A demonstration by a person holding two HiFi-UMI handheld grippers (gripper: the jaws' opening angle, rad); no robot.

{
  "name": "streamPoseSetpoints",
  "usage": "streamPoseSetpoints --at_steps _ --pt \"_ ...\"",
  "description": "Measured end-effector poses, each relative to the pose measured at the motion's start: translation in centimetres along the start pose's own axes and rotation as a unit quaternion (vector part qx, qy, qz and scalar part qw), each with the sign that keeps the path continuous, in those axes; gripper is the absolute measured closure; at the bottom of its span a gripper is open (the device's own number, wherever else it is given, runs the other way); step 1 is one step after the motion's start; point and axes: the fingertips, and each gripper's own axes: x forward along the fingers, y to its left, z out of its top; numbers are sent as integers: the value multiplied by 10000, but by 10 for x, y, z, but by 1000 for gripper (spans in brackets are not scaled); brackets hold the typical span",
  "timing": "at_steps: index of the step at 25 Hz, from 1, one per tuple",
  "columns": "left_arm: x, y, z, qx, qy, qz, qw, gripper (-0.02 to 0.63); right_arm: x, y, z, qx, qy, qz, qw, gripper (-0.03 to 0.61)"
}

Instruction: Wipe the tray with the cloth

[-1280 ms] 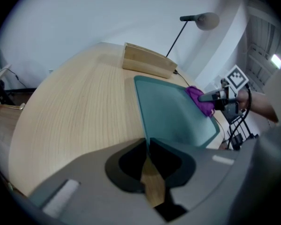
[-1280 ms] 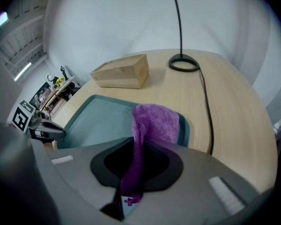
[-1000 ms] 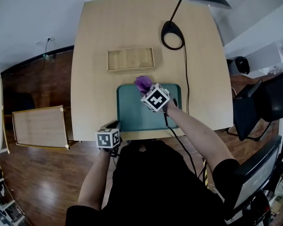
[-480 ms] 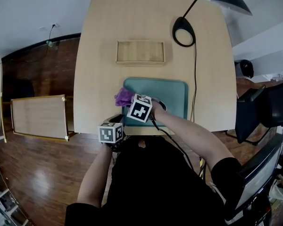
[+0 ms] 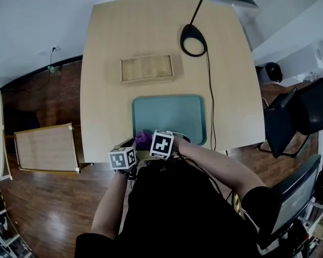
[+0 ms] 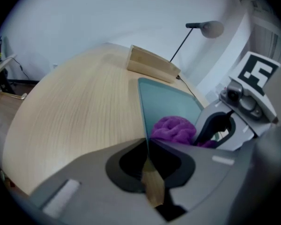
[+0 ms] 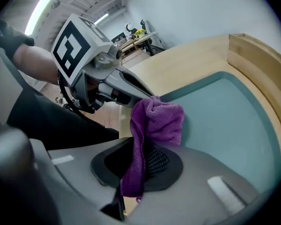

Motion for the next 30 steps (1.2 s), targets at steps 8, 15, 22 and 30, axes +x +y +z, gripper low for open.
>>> streamPoseSetpoints --at_steps 8,15,22,30 --pt "0 -3 -1 57 41 -29 10000 569 -30 -23 17 -690 -352 -933 9926 531" --pt "-1 -4 0 44 46 -71 10000 568 -80 -134 17 -294 -389 -2000 9786 531" --pt "0 -2 4 18 58 -125 9999 568 -95 -179 35 -560 -212 -2291 9716 531" --pt "-1 -1 2 -23 90 -95 9999 568 -78 -142 32 -482 -250 -2070 9768 531"
